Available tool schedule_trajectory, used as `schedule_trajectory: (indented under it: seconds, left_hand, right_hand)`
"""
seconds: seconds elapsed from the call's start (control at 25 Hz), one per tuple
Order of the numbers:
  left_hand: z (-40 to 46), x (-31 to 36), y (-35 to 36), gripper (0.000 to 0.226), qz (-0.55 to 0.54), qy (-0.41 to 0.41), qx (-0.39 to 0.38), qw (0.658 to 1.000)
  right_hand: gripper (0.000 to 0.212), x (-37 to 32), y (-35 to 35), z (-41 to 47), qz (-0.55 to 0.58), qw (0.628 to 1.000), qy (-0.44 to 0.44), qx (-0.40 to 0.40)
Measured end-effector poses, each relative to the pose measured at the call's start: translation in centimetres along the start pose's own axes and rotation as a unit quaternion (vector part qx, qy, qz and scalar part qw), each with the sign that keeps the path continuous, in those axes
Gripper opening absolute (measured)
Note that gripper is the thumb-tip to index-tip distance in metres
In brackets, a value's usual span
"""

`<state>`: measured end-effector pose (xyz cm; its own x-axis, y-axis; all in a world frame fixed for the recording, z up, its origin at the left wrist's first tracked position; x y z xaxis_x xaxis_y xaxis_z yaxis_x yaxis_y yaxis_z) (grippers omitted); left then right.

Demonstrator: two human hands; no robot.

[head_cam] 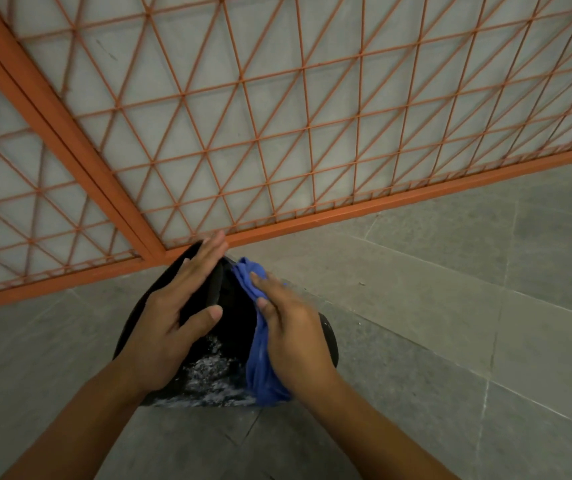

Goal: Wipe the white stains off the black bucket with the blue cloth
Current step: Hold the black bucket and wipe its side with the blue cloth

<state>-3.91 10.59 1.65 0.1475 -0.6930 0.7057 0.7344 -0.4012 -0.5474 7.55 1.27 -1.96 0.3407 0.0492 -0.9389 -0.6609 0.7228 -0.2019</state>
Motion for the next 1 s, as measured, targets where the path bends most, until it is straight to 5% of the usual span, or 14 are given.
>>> schedule_trajectory:
  seconds: [0.56,0.76,1.0]
  left_hand:
    - [-1.1,-0.3,-1.2,0.069,-0.004,-0.003,0.002,1.0]
    - [-0.7,1.2,-0.2,0.062,0.045,0.029,-0.027,0.998]
    - [0.3,1.0,1.1,0.066,0.052,-0.068,-0.047,0.995]
  right_hand:
    - [0.033,-1.0,1.4,0.3,-0.01,0.998,-0.021,-0.062]
    - [0.031,0.7,-0.2,0.3,-0.027,1.0,0.011,-0.003]
    - [0.035,1.0,-0.9,-0.6,-0.027,0.999,0.027,0.009]
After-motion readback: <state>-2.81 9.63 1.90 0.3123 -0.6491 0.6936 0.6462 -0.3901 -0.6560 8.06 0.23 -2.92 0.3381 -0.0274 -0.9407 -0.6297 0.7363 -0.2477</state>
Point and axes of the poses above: each hand's wrist, its own z-axis towards the middle knuckle, its own y-axis out of the palm, x = y × z, the point moved 4 cm from there along z, towards the middle knuckle, and after that the axes turned 12 degrees about x, right-handed, at the moved point
